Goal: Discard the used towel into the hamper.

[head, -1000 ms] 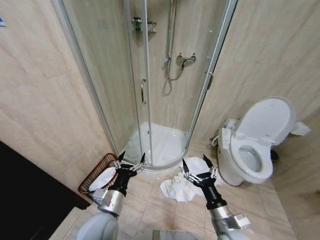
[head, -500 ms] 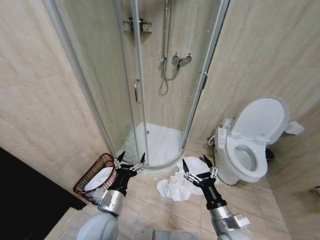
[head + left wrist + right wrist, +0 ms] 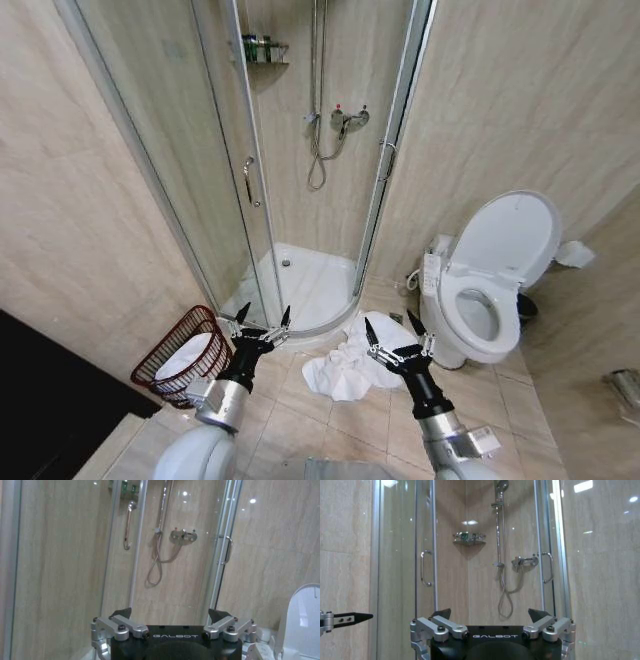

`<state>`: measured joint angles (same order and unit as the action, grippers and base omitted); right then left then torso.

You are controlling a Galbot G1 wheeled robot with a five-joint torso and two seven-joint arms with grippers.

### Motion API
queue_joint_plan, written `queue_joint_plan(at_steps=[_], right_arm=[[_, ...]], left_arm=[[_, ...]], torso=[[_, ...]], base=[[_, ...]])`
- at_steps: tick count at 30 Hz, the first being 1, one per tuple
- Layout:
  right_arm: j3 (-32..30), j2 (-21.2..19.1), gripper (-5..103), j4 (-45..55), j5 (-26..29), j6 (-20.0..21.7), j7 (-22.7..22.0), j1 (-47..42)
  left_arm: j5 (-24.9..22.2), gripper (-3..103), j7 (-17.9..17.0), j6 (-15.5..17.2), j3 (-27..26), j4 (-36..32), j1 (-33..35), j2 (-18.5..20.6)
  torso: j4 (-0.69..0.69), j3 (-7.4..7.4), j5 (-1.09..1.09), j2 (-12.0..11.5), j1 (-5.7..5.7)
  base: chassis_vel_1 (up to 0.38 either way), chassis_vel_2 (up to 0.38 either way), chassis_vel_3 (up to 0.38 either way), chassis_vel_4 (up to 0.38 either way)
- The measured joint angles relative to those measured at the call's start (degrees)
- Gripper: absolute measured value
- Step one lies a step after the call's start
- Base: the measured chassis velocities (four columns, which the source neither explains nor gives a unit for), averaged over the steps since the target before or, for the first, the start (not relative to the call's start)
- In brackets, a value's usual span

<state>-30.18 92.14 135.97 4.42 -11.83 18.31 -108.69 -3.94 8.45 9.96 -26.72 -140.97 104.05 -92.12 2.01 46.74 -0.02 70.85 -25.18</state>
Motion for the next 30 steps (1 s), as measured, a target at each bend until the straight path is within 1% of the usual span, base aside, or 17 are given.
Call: queue_joint_plan(at_steps=[10, 22, 27, 30], right_arm=[[0.0, 0.0, 100, 0.0, 0.0, 0.0, 0.0, 0.0], [0.0, 0.0, 100, 0.0, 0.0, 0.0, 0.0, 0.0], [0.0, 0.0, 100, 0.0, 0.0, 0.0, 0.0, 0.0], [0.0, 0.0, 100, 0.0, 0.0, 0.0, 0.0, 0.0]], left_arm=[[0.0, 100, 0.0, 0.0, 0.0, 0.0, 0.0, 0.0], [0.0, 100, 0.0, 0.0, 0.0, 0.0, 0.0, 0.0], [0.0, 100, 0.0, 0.0, 0.0, 0.0, 0.0, 0.0], [0.0, 100, 0.0, 0.0, 0.0, 0.0, 0.0, 0.0]], torso=[[0.00, 0.00, 0.02, 0.0, -0.01], [0.00, 0.01, 0.04, 0.0, -0.01], [0.01, 0.01, 0.03, 0.0, -0.02], [0.00, -0.06, 0.00, -0.1, 0.04]], base=[[-0.005, -0.006, 0.006, 0.003], [-0.090, -0.088, 0.093, 0.096], [-0.024, -0.040, 0.045, 0.022], [0.005, 0.008, -0.017, -0.008]])
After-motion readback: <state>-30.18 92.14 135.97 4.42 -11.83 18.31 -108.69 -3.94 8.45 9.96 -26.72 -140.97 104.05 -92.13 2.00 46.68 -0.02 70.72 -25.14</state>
